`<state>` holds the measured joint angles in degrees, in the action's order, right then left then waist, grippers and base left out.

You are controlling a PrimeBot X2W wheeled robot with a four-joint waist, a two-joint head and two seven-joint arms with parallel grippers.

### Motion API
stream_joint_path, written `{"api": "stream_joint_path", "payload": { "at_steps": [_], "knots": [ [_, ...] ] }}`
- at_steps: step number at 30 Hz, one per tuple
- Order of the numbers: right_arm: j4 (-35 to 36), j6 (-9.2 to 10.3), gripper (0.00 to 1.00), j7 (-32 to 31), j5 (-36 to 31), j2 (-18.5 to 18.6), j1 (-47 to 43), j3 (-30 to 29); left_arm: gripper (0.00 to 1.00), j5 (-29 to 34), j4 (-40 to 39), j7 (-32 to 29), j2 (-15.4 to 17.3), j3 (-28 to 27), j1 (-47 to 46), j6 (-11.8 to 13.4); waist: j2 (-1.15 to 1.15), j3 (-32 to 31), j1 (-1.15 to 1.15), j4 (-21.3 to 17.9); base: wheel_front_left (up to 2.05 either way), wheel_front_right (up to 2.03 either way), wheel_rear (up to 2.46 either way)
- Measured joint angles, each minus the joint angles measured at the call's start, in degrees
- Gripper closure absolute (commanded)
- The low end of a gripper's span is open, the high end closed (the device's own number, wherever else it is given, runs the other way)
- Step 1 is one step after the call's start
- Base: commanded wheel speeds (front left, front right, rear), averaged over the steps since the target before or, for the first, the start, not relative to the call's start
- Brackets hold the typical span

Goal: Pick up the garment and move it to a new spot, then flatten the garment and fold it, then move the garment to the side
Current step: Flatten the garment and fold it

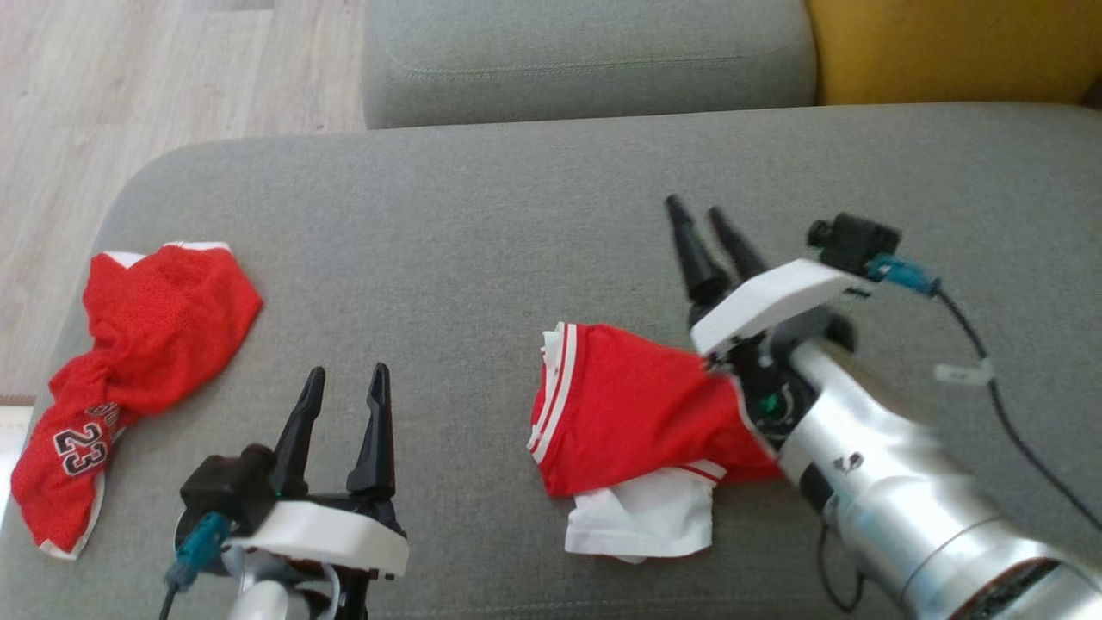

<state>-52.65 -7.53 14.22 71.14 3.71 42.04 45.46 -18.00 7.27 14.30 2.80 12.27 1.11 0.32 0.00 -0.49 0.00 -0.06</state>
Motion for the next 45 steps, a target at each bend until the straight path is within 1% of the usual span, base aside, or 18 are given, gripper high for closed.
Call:
{"api": "stream_joint_path", "payload": {
  "at_steps": [2,4,6,7,10,13,15,17,18,19,22,25,30,35,38,39,40,45],
  "knots": [
    [-2.46,0.0,0.0,0.0,-7.59,-0.03,0.61,-4.32,0.0,-0.16,-0.54,0.0,0.0,0.0,0.01,0.2,0.0,-0.14,0.0,-0.38,0.0,0.0,0.0],
    [-4.57,0.0,0.0,0.0,-17.48,0.01,0.74,-9.42,0.0,-0.88,-1.59,0.0,0.0,-0.12,0.0,0.46,0.0,-0.16,0.0,-0.82,0.0,0.0,0.0],
    [-4.47,0.0,0.0,0.0,-26.43,0.34,0.42,-15.4,0.0,-1.32,-2.64,0.0,0.0,-0.19,-0.02,0.69,0.0,-0.1,0.0,-1.24,0.0,0.0,0.0],
    [-3.28,0.0,0.0,0.0,-31.15,0.83,-0.1,-18.4,0.0,-1.4,-3.31,0.0,0.0,-0.23,-0.02,0.7,0.0,-0.04,0.0,-1.44,0.0,0.0,0.0],
    [3.93,0.0,0.0,0.15,-45.52,1.93,-4.7,-28.13,0.0,-1.42,-5.02,0.0,0.0,-0.6,-0.03,1.18,0.0,0.13,0.0,-2.03,0.0,0.0,0.0],
    [12.89,0.0,0.0,0.16,-58.09,1.59,-14.16,-36.72,0.0,-1.83,-6.3,0.0,0.0,-1.26,-0.04,1.19,0.0,0.34,0.0,-2.47,0.0,0.0,0.0],
    [18.71,0.0,0.0,0.15,-63.19,0.45,-21.37,-41.46,0.0,-1.83,-7.25,0.0,0.0,-1.82,-0.04,1.18,0.0,0.49,0.0,-2.65,0.0,0.0,0.0],
    [24.31,0.0,0.0,0.15,-67.25,-0.15,-27.67,-44.29,0.0,-1.82,-7.9,0.0,0.0,-1.96,-0.03,1.11,0.0,0.65,0.0,-2.8,0.0,0.0,0.0],
    [29.19,0.0,0.0,0.15,-67.73,-0.22,-32.11,-44.81,0.0,-1.81,-8.49,0.0,0.0,-2.02,-0.03,0.91,0.0,0.78,0.0,-2.93,0.0,0.0,0.0],
    [31.5,0.0,0.0,0.15,-67.4,-0.34,-33.72,-44.85,0.0,-1.79,-8.84,0.0,0.0,-2.13,-0.01,0.67,0.0,0.85,0.0,-3.04,0.0,0.0,0.0],
    [37.41,0.0,0.0,0.16,-66.82,-0.94,-36.9,-44.88,0.0,-1.07,-9.42,0.0,0.0,-2.32,0.03,0.13,0.0,1.13,0.0,-3.4,0.0,0.0,0.0],
    [41.31,0.0,0.0,0.16,-66.25,-1.02,-39.4,-44.9,0.0,-0.29,-9.49,0.0,-0.01,-2.8,0.38,-0.41,0.0,1.34,0.0,-3.71,0.0,0.0,0.0],
    [43.43,0.0,0.0,0.16,-65.23,-1.03,-42.59,-45.09,0.0,-0.16,-9.45,0.0,0.0,-3.7,2.14,-0.98,0.0,1.54,0.0,-4.03,0.0,0.0,0.0],
    [44.26,0.0,0.0,0.16,-65.1,-1.04,-42.76,-45.01,0.0,-0.15,-9.44,0.0,0.0,-3.7,2.14,-1.35,0.0,1.69,0.0,-3.71,0.0,0.0,0.0],
    [44.63,0.0,0.0,0.16,-65.04,-1.04,-42.75,-43.99,0.0,-0.15,-9.44,0.0,0.0,-3.66,2.1,-1.42,0.0,1.85,0.0,-3.2,0.0,0.0,0.0],
    [44.66,0.0,0.67,0.16,-64.58,-1.04,-42.75,-43.43,0.0,-0.15,-9.43,0.0,0.0,-3.64,2.08,-1.43,0.0,1.94,0.0,-2.98,0.0,0.0,0.0],
    [44.67,0.0,1.0,0.16,-64.4,-1.04,-42.74,-42.74,0.0,-0.15,-9.43,0.0,0.0,-3.61,2.06,-1.62,0.0,2.06,0.0,-2.76,0.0,0.0,0.0],
    [43.99,0.0,1.0,0.16,-64.7,-1.04,-42.44,-37.42,0.0,-0.14,-9.26,0.0,0.0,-3.14,2.02,-1.94,0.0,2.68,0.0,-1.37,0.0,0.0,0.0]
  ]
}}
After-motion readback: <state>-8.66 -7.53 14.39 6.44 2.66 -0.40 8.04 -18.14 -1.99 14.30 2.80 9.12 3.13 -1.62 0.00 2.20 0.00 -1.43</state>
